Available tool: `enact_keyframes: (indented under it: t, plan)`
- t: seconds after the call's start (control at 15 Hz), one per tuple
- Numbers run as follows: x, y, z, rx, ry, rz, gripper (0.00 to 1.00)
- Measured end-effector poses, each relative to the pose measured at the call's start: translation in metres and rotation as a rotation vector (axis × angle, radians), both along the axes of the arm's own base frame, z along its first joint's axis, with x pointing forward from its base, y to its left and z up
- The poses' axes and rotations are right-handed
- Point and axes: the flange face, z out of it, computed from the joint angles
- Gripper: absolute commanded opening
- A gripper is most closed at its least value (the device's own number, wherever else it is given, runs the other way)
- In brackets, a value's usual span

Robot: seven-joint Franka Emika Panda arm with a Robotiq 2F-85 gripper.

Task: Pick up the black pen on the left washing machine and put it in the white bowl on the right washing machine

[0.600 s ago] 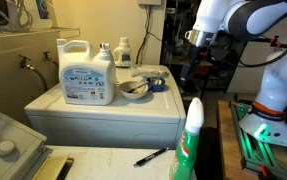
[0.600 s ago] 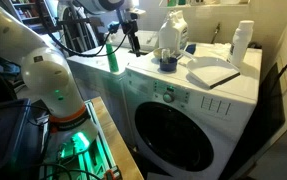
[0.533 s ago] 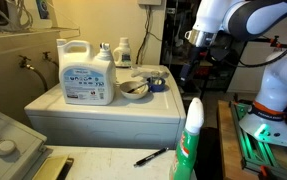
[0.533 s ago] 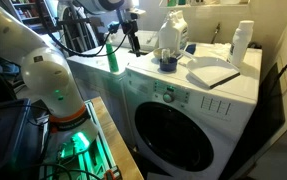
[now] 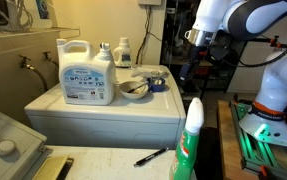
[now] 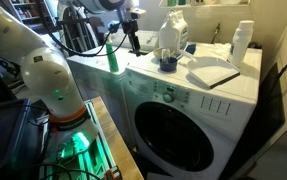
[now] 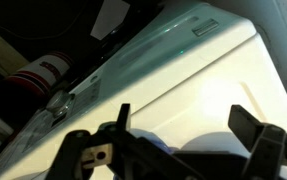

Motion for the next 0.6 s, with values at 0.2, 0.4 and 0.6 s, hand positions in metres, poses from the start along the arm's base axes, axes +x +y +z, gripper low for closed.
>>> enact_keyframes:
  t: [0.2,0.4,0.6]
  plan:
    - [0.019,0.014,0.007,0.047,0.005,-0.058,1.00]
    - [0.042,0.057,0.021,0.091,0.007,-0.001,1.00]
    - [0.060,0.118,0.031,0.117,0.007,0.118,1.00]
